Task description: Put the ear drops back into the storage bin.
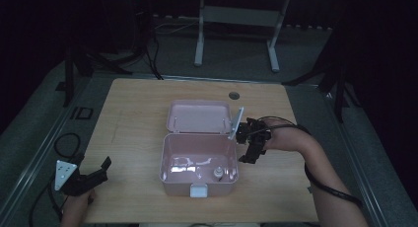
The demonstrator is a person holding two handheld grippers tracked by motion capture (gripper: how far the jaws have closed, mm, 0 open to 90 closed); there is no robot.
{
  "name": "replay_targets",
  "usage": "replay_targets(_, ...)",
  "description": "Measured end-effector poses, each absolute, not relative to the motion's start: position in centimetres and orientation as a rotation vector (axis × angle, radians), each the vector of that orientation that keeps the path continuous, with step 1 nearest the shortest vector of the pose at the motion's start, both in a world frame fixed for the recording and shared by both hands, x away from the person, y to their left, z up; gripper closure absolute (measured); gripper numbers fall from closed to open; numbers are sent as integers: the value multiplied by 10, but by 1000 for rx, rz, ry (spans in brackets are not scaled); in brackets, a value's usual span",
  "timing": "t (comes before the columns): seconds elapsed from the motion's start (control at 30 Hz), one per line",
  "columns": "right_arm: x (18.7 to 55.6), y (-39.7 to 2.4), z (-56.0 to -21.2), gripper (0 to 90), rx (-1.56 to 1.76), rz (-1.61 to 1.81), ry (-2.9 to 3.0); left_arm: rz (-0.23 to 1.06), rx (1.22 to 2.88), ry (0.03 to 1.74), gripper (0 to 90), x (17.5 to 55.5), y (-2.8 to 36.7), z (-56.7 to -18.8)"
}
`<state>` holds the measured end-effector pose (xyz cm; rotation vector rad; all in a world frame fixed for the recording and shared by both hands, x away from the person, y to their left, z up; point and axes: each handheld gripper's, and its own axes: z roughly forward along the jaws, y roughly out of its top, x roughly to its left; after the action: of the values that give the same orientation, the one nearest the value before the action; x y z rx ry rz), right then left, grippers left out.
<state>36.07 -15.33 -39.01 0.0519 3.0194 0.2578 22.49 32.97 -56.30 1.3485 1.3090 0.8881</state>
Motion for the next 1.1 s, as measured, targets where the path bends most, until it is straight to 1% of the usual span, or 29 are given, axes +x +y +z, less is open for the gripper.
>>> replay_targets(0.3,367,-180,-418,147,165,306,3009,888,1348,1311,5,225,330,-563)
replay_targets(0.5,369,-195,-443,147,241,348,2995,888,1348,1311,5,225,330,-563)
replay_targets(0.87,371,-213,-479,142,366,463,2907,888,1348,1312,5,225,330,-563)
replay_targets(1.1,370,-221,-494,142,487,532,2852,887,1348,1311,5,225,330,-563)
